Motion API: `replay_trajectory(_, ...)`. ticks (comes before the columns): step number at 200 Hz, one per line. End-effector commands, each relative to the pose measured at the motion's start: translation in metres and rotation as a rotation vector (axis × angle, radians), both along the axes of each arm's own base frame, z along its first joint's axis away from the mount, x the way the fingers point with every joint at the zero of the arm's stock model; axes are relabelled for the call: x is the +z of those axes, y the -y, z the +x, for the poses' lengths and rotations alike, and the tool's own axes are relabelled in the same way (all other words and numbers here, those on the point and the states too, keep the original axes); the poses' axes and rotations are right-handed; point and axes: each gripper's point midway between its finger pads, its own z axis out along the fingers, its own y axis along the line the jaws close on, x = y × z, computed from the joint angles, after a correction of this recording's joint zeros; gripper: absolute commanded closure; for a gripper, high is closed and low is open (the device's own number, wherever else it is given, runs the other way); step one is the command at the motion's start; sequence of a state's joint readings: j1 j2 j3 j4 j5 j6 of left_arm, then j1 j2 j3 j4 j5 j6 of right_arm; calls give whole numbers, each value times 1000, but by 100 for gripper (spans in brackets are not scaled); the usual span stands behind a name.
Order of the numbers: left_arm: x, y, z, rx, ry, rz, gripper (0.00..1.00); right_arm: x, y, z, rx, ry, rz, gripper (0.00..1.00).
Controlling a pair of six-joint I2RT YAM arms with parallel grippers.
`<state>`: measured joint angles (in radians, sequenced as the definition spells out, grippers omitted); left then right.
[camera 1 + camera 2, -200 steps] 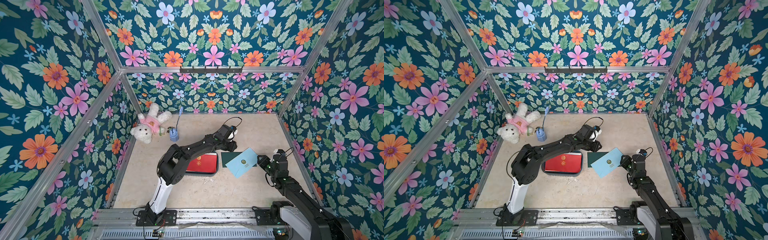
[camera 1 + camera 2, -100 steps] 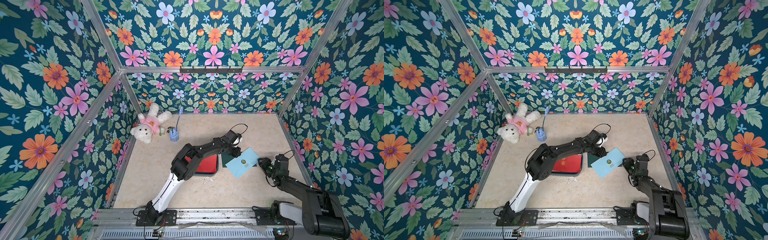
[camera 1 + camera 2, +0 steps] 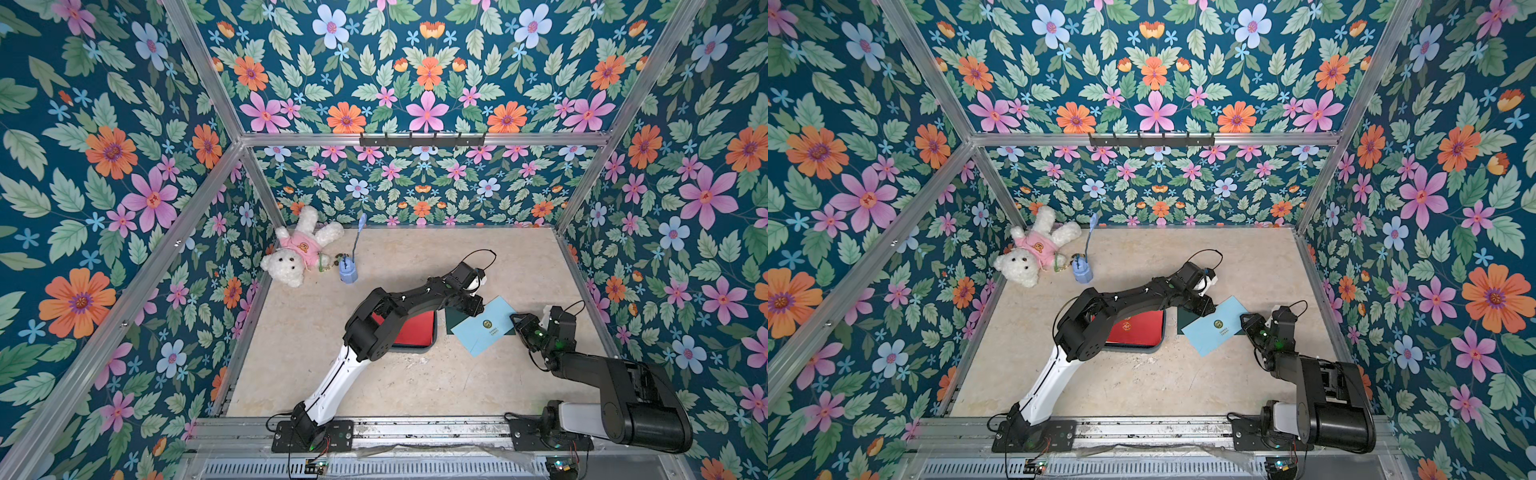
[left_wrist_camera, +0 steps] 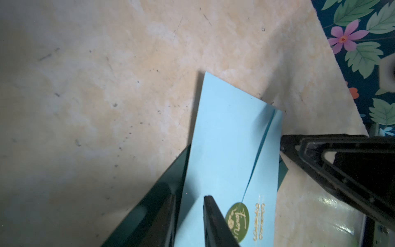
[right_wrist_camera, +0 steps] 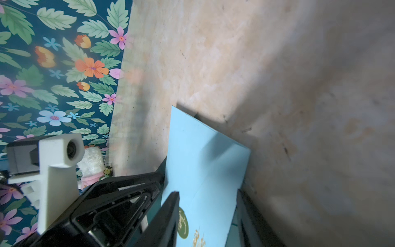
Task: Put the sealed envelopes into the storage box
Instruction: Pick up the envelope from the center of the board.
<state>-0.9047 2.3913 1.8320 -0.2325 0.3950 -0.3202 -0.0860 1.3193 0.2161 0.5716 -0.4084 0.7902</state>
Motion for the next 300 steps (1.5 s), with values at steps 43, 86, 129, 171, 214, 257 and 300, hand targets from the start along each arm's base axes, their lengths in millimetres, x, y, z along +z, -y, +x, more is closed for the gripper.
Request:
replay_trajectory(43,-23,-12,-8,7,-49,75,71,59,-17,11,87,178,67,53)
replay_trajectory(86,-25,-13,-8,11,-49,80,71,31,6,3,-12,54,-51,53)
replay_trajectory(129,-25,-16,-8,13,-42,93,71,5,31,-2,-98,-36,-170,53)
replay_trajectory(171,-27,-17,-8,14,-42,99,71,-16,33,-1,-99,-113,-174,53)
replay_trajectory(214,-27,-18,-8,12,-40,100,71,-25,22,1,-62,-117,-110,53)
replay_trajectory(257,-29,-17,-10,10,-44,103,72,-9,2,11,6,-40,5,53)
replay_trajectory(300,-32,-17,-12,6,-50,104,72,18,-18,19,77,60,127,53)
